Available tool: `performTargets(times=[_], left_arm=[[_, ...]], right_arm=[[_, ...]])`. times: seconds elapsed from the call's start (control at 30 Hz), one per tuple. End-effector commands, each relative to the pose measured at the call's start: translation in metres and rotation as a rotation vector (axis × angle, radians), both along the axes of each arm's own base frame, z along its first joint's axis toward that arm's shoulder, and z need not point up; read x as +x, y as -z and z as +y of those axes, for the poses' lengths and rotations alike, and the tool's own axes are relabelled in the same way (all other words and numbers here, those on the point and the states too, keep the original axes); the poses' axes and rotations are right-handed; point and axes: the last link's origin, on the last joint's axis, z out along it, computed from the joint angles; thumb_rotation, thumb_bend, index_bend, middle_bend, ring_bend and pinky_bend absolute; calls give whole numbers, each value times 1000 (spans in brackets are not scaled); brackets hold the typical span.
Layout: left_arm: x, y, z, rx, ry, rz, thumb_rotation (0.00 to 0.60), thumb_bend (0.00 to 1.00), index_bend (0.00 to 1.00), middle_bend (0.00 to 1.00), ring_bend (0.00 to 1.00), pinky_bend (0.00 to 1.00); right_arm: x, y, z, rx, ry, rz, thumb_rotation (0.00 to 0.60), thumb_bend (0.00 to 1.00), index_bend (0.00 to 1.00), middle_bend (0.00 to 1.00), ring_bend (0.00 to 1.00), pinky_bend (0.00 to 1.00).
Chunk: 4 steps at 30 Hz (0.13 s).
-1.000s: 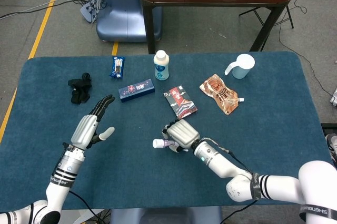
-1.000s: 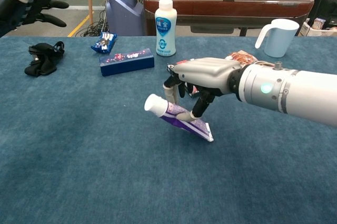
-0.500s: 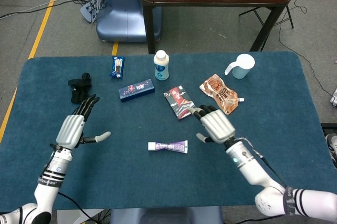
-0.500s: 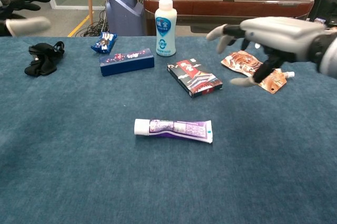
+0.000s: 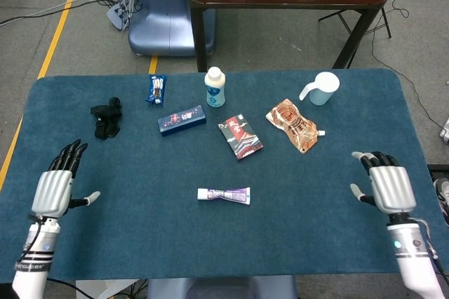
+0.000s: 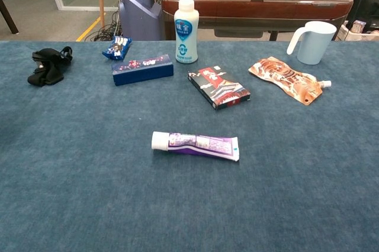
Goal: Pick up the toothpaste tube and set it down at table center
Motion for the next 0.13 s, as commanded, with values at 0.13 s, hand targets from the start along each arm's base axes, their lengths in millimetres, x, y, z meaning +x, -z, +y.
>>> performTargets(times=[0.13], left_arm=[[-13, -4, -26, 19, -34, 16, 600, 24, 0, 0, 0, 114]], right_arm=[[-23, -19, 38, -79, 82, -41, 600, 313, 279, 351, 233, 245]])
